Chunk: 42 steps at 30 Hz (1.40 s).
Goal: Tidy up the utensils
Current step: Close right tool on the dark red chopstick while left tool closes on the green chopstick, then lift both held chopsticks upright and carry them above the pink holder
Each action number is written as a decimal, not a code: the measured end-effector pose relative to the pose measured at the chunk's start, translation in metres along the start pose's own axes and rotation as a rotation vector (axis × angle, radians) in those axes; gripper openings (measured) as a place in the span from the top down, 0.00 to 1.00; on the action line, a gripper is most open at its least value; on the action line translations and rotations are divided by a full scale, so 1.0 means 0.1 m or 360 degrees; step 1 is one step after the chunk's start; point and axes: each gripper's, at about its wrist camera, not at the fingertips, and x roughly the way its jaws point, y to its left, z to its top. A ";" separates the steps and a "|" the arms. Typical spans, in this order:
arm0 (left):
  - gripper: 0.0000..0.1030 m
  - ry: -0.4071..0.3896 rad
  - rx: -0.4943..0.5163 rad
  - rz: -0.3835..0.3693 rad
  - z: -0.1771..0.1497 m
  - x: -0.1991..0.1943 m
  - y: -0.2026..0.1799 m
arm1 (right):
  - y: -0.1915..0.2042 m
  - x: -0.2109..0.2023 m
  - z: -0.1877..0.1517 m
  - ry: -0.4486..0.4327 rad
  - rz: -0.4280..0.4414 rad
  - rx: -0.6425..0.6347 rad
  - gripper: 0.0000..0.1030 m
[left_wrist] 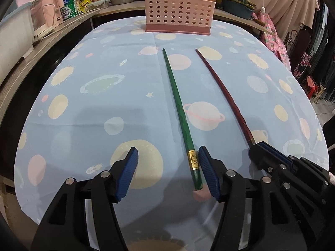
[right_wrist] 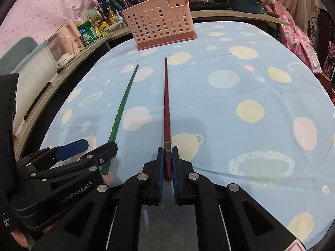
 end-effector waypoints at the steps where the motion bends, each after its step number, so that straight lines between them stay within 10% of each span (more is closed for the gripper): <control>1: 0.45 -0.0001 0.0003 0.0006 0.00 0.00 0.00 | 0.00 0.01 0.01 0.0000 0.0001 0.0001 0.93; 18: 0.93 0.0018 -0.0027 -0.0054 0.01 -0.02 0.05 | 0.00 0.00 0.00 0.0000 0.0001 0.0001 0.93; 42: 0.93 -0.0117 -0.0124 -0.0124 0.37 -0.47 0.30 | -0.01 -0.41 0.36 -0.0210 0.0046 0.0031 0.93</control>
